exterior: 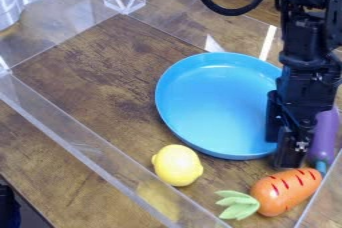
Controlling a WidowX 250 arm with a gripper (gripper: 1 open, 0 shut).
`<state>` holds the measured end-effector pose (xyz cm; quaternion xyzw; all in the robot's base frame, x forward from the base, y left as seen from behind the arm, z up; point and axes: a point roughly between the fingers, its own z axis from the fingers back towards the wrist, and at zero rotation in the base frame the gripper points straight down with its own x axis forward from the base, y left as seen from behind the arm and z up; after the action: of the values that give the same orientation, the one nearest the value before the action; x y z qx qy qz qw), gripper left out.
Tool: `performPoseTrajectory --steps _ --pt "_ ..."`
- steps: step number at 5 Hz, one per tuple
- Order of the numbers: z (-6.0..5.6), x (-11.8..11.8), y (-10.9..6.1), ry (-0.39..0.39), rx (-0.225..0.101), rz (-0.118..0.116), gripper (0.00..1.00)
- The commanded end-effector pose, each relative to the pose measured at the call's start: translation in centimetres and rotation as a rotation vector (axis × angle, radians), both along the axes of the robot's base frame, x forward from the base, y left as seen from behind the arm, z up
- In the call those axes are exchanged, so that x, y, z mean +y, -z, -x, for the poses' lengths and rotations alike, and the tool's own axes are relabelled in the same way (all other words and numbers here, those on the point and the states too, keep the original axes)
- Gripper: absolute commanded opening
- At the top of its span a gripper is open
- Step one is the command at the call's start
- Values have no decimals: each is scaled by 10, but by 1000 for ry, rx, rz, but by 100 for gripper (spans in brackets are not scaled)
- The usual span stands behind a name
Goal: Move the carrot to the left side
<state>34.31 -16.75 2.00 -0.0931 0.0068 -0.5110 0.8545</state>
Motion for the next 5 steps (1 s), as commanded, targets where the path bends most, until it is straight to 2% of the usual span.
performPoseTrajectory --steps 1,3,5 --pt "21 -22 19 161 45 -8 100" --pt "30 -17 21 236 56 -5 100" --pt "43 -7 19 141 67 3 100"
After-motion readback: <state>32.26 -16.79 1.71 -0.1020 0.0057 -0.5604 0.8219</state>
